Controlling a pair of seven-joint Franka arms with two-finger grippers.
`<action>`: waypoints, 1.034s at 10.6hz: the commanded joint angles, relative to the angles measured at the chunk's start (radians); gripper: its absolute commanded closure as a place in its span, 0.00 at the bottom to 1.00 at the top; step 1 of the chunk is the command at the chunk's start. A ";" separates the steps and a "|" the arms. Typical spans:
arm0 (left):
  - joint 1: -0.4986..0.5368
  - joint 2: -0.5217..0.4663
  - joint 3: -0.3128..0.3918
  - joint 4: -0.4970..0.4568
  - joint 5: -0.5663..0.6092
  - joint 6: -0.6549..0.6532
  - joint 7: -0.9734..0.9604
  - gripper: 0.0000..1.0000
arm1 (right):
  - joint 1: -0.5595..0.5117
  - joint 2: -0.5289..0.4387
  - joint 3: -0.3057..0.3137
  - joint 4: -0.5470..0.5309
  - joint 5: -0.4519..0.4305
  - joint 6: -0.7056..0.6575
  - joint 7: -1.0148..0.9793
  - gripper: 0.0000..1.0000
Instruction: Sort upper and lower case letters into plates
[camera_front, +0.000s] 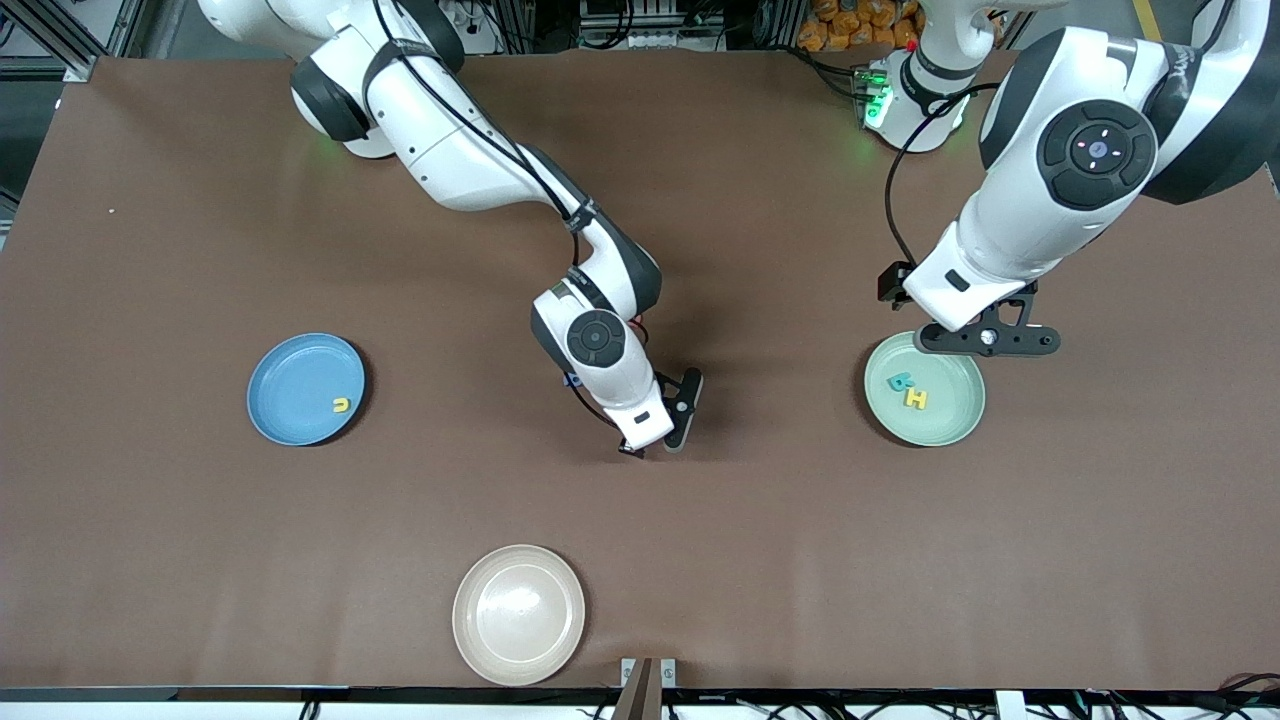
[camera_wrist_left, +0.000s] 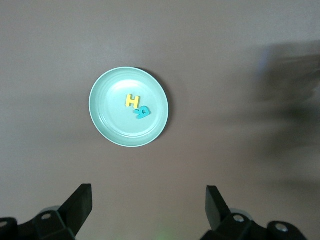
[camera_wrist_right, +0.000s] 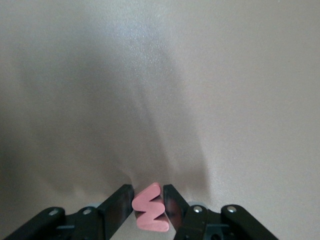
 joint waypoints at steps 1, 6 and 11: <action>-0.001 -0.011 0.001 0.006 -0.048 -0.011 -0.008 0.00 | -0.014 -0.002 0.017 0.015 0.001 -0.054 -0.002 1.00; -0.040 0.003 -0.036 0.004 -0.100 0.050 -0.036 0.00 | -0.103 -0.169 -0.038 0.007 -0.002 -0.200 0.027 1.00; -0.181 0.099 -0.077 0.003 -0.102 0.214 -0.185 0.00 | -0.345 -0.257 -0.086 -0.010 -0.011 -0.360 -0.022 1.00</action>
